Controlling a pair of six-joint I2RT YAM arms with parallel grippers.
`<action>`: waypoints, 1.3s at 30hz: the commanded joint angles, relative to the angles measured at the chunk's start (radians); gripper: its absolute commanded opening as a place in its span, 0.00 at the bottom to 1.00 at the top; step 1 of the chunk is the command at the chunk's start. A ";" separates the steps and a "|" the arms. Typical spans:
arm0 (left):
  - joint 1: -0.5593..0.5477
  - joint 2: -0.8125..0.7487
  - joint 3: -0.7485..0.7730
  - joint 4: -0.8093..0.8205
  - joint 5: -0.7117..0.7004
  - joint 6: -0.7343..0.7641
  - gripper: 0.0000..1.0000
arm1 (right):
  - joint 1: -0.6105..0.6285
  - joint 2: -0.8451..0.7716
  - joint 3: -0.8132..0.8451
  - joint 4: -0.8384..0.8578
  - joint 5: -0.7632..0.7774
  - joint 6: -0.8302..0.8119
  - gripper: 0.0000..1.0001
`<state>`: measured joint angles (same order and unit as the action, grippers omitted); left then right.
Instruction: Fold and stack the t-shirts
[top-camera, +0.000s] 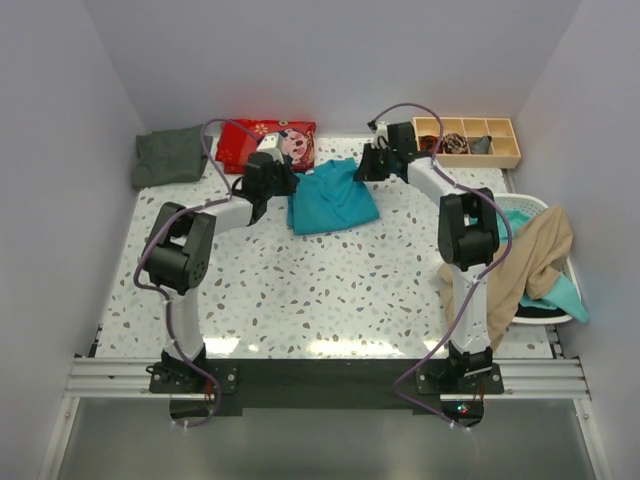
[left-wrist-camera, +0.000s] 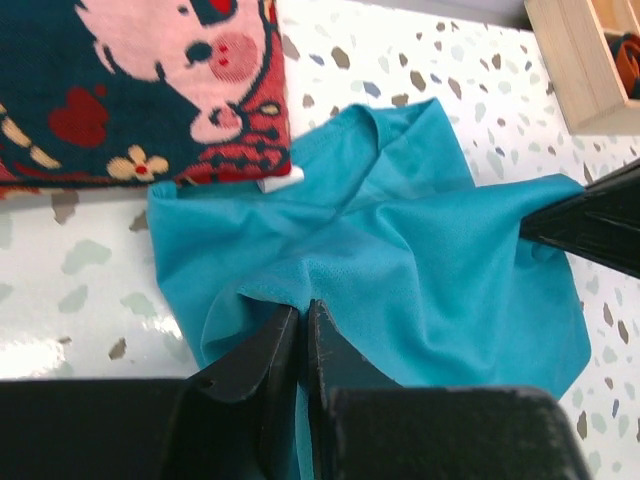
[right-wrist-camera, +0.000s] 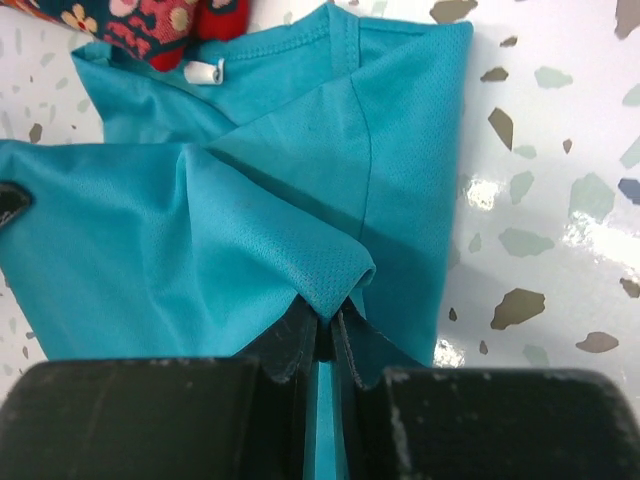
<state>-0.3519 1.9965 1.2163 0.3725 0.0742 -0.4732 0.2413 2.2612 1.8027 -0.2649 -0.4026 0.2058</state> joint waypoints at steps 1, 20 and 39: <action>0.042 0.036 0.084 0.028 -0.010 0.033 0.12 | 0.004 -0.019 0.116 0.036 -0.001 -0.026 0.07; 0.108 0.281 0.319 -0.034 0.012 0.010 0.45 | 0.004 0.350 0.520 -0.011 0.044 -0.002 0.72; 0.079 -0.076 0.066 0.089 0.114 0.004 0.87 | 0.009 0.015 0.230 0.075 0.047 -0.075 0.80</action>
<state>-0.2455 1.9785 1.2984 0.3714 0.0536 -0.4526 0.2401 2.3348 2.0212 -0.2161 -0.2348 0.1299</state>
